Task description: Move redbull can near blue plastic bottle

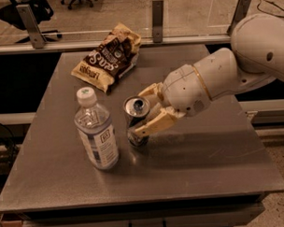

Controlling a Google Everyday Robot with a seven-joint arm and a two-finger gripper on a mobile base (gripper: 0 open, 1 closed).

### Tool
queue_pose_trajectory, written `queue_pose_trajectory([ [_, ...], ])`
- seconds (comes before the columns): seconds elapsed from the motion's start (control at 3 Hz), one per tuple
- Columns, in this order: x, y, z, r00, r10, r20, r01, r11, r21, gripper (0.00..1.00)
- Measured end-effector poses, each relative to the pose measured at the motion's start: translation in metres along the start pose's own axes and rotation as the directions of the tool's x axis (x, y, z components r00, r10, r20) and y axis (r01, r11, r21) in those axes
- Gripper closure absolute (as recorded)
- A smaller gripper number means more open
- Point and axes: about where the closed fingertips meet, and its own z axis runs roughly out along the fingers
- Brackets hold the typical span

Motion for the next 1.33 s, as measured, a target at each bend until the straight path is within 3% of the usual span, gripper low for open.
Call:
queue_pose_trajectory([
  [0.33, 0.0081, 0.0117, 0.0104, 1.0, 0.012, 0.007, -0.012, 0.9999, -0.008, 1.0],
  [0.67, 0.007, 0.0123, 0.0117, 1.0, 0.01, 0.006, -0.01, 0.9999, -0.011, 0.83],
  [1.33, 0.0043, 0.0135, 0.0144, 1.0, 0.005, 0.004, -0.005, 0.9998, -0.017, 0.36],
])
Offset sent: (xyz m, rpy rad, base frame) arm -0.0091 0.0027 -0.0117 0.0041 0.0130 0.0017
